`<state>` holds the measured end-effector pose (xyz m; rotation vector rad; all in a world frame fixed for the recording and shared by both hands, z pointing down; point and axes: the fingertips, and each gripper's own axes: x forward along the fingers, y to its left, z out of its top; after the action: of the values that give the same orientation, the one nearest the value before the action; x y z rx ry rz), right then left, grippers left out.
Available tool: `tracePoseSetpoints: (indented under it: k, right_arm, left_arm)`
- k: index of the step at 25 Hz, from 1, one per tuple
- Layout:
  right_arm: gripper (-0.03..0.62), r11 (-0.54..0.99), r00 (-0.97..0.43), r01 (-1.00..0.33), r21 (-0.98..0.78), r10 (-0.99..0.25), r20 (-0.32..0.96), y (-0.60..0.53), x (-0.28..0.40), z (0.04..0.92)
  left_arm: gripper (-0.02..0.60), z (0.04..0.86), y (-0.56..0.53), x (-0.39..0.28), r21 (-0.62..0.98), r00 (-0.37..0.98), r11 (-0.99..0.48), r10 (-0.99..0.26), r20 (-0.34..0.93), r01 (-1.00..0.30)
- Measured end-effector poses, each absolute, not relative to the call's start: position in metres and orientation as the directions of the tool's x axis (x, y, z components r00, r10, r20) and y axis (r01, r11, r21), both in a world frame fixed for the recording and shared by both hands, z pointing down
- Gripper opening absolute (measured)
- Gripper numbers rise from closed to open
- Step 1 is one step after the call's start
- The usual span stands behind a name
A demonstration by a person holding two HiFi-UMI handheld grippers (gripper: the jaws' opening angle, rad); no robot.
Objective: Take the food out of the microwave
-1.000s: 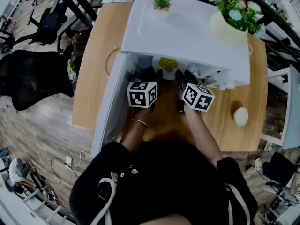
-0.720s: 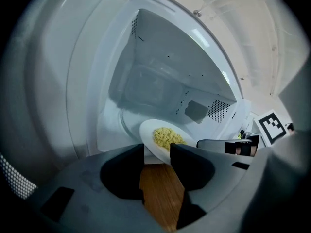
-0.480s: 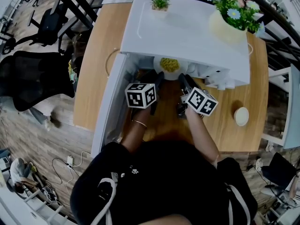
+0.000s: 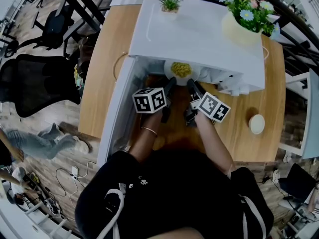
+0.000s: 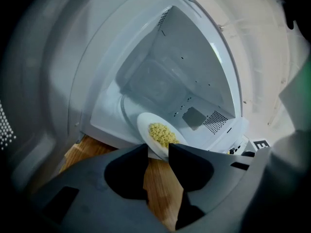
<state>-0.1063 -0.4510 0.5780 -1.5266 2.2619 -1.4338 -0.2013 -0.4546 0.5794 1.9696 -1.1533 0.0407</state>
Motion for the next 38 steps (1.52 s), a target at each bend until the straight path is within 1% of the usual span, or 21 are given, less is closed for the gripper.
tracePoseSetpoints:
  k: [6, 18, 38]
  right_arm:
    - [0.086, 0.102, -0.514, -0.698, -0.709, -0.760, 0.398, -0.446, -0.106, 0.570]
    - [0.081, 0.137, -0.537, -0.647, -0.750, -0.780, 0.321, -0.418, -0.095, 0.542]
    - [0.072, 0.228, -0.621, -0.574, -0.787, -0.748, 0.236, -0.355, -0.059, 0.504]
  left_arm:
    - [0.124, 0.571, -0.449, -0.201, 0.641, 0.572, -0.234, -0.722, 0.389, -0.731]
    - [0.120, 0.543, -0.421, -0.192, 0.648, 0.574, -0.266, -0.752, 0.324, -0.714]
    - [0.119, 0.505, -0.352, -0.157, 0.628, 0.549, -0.291, -0.793, 0.265, -0.722]
